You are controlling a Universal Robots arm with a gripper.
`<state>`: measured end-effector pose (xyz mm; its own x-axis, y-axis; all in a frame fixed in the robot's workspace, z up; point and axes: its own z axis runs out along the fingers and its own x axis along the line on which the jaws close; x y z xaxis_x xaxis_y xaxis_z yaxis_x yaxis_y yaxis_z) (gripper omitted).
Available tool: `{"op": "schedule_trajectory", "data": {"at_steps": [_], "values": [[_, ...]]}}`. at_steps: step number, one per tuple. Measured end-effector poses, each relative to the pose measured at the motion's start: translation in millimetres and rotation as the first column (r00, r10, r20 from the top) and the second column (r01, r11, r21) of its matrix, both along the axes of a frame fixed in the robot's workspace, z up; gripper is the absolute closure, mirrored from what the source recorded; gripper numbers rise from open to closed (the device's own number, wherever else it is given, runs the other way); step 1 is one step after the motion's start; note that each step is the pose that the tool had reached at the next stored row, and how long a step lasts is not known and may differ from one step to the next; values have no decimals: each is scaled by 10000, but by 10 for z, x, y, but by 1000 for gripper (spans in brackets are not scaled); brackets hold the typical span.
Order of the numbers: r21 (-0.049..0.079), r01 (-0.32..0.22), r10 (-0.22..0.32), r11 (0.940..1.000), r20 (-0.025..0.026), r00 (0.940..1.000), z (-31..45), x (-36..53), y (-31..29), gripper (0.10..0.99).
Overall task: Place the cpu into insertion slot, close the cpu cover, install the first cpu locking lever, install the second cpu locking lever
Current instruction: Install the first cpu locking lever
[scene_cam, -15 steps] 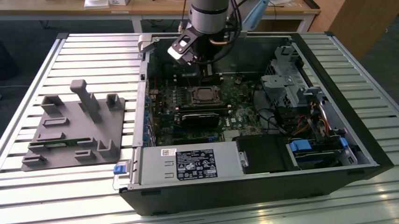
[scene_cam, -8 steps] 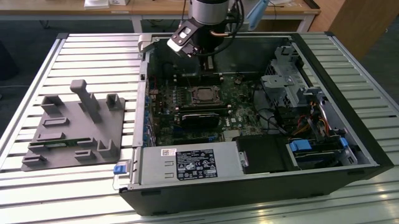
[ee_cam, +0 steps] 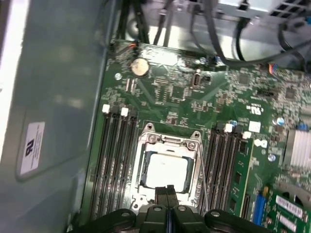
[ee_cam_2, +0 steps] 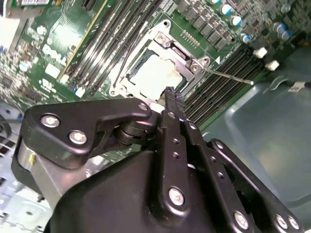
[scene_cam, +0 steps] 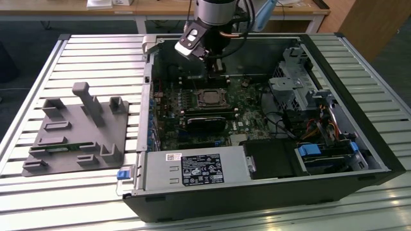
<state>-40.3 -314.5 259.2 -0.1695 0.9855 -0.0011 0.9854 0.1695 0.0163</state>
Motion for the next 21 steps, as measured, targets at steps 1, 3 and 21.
{"op": "schedule_trajectory", "data": {"at_steps": [1,3,21], "values": [[0,-180,180,9998,0,9998,0,0,0,980],[0,-540,540,9985,0,9985,0,0,0,980],[0,-3728,3728,9279,0,9279,-8,0,0,980]]}}
